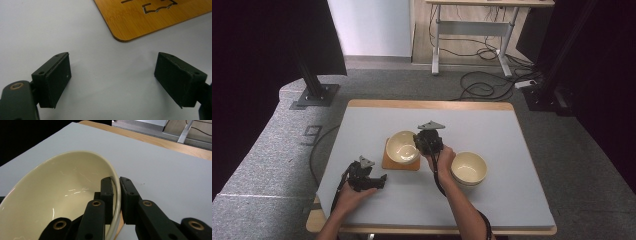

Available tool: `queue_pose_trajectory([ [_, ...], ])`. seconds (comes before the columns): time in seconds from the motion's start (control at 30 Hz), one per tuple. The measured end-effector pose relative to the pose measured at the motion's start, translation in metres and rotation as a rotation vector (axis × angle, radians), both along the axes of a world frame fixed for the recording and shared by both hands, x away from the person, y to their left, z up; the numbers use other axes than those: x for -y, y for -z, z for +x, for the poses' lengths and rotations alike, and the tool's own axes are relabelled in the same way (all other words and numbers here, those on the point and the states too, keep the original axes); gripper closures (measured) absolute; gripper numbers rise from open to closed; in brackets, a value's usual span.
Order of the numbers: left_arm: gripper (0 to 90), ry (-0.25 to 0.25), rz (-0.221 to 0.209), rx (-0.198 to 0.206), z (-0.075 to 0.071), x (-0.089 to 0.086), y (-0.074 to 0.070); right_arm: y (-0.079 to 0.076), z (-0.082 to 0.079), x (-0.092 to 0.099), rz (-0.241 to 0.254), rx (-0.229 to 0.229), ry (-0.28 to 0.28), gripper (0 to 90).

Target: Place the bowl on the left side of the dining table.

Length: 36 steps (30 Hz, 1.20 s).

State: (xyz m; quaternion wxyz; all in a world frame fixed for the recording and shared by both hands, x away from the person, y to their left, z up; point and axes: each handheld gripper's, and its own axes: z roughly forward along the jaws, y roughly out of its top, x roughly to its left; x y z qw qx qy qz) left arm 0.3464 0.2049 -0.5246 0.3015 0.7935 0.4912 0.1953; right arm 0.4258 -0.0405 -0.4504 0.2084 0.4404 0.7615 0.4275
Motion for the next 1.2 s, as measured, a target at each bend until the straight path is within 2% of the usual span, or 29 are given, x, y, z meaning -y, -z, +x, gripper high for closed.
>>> queue_pose_trajectory([
  [0.3,14.1,0.0,-0.001,-0.001,0.0,0.0,0.0,0.006,0.007,-0.006,0.001,-0.01,0.006,82.1],
  [0.73,14.0,-0.001,-0.003,0.0,0.0,0.0,0.0,0.027,0.016,-0.016,-0.048,-0.04,0.02,82.2],
  [1.2,14.1,0.0,-0.001,0.001,0.0,0.0,0.0,0.029,0.018,-0.016,-0.068,-0.039,0.02,82.7],
])
